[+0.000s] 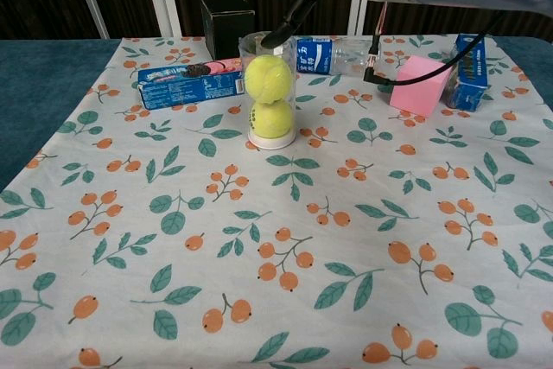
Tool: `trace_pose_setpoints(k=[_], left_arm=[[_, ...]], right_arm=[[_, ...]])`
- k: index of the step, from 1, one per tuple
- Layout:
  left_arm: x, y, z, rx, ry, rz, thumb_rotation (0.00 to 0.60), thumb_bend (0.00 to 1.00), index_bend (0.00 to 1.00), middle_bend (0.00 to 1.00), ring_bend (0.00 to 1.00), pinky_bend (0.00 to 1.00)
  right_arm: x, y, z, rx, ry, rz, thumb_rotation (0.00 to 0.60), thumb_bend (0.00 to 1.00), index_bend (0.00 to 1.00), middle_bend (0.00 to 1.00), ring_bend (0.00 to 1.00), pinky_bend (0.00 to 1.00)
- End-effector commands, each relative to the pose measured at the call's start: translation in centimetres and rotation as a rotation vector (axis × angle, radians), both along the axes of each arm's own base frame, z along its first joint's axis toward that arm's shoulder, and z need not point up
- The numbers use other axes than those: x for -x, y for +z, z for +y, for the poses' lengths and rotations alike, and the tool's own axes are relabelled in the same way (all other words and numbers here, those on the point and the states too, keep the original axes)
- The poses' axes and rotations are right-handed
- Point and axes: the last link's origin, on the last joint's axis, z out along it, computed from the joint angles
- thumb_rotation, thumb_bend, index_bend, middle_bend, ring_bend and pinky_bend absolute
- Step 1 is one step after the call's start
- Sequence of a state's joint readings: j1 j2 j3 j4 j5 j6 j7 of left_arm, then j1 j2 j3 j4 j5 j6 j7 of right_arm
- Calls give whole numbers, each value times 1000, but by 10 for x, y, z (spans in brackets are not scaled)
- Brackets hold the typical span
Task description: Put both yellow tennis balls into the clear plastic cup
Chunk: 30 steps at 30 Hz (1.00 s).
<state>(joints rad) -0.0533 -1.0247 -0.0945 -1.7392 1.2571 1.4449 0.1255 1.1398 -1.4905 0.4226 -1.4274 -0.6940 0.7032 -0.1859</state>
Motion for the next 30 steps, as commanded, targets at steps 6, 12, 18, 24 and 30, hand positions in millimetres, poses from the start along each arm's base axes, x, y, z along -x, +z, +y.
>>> trace_pose_setpoints(k=[6,12,18,24,30], left_arm=[[0,-1,0,3,2,6,600,0,0,0,0,0],[-2,-5,0,16,-2,15,600,0,0,0,0,0],[-4,-8,-1,21,-8,29,600,0,0,0,0,0],[-4,-11,0,25,-11,36,600,0,0,0,0,0],[-5,-15,0,40,-19,42,600,0,0,0,0,0]], right_arm=[[35,63,15,210,-2,18,600,242,138,106,122,0],[100,107,58,324,-46,67,600,243,138,107,122,0],[167,131,122,337,-76,174,600,243,138,107,122,0],[222,140,185,388,-50,356,600,244,138,107,122,0],[256,144,225,443,-69,494,600,243,138,107,122,0]])
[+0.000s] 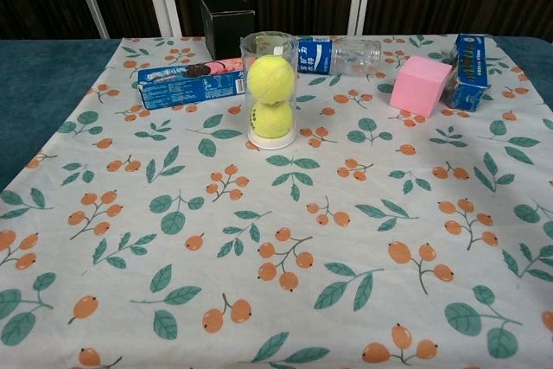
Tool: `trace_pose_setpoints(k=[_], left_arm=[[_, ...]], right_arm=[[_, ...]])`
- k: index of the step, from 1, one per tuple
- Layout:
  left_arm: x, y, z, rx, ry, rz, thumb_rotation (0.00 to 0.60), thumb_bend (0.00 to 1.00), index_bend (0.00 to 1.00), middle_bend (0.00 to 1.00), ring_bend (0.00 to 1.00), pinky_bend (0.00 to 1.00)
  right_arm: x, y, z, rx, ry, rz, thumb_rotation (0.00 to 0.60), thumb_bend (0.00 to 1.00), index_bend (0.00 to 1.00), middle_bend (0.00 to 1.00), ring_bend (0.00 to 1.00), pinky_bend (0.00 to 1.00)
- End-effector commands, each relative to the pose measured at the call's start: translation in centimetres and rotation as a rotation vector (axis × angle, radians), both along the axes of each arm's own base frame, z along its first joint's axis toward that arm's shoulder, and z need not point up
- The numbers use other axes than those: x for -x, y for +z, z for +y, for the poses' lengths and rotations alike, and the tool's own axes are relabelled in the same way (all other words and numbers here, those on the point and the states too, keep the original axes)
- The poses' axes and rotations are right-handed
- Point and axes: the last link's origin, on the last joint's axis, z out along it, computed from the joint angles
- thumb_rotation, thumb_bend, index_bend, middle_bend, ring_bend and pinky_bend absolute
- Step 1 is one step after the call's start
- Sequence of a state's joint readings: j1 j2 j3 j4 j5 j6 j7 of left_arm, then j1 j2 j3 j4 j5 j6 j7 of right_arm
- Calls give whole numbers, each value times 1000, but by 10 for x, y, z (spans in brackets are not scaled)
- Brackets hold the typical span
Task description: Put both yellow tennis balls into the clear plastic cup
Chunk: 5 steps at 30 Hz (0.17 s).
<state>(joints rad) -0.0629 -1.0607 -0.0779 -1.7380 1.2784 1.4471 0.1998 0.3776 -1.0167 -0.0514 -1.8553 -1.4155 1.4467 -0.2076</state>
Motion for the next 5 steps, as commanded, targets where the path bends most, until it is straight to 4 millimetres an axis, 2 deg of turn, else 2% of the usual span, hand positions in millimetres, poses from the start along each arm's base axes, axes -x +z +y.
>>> trace_pose_setpoints(k=[1,5], left_arm=[[0,-1,0,2,-4,1,600,0,0,0,0,0],[-1,-2,0,1,-8,1,600,0,0,0,0,0]], right_arm=[[27,5,30,50,-29,126,600,242,138,107,122,0],[45,5,45,109,-83,139,600,243,138,107,122,0]])
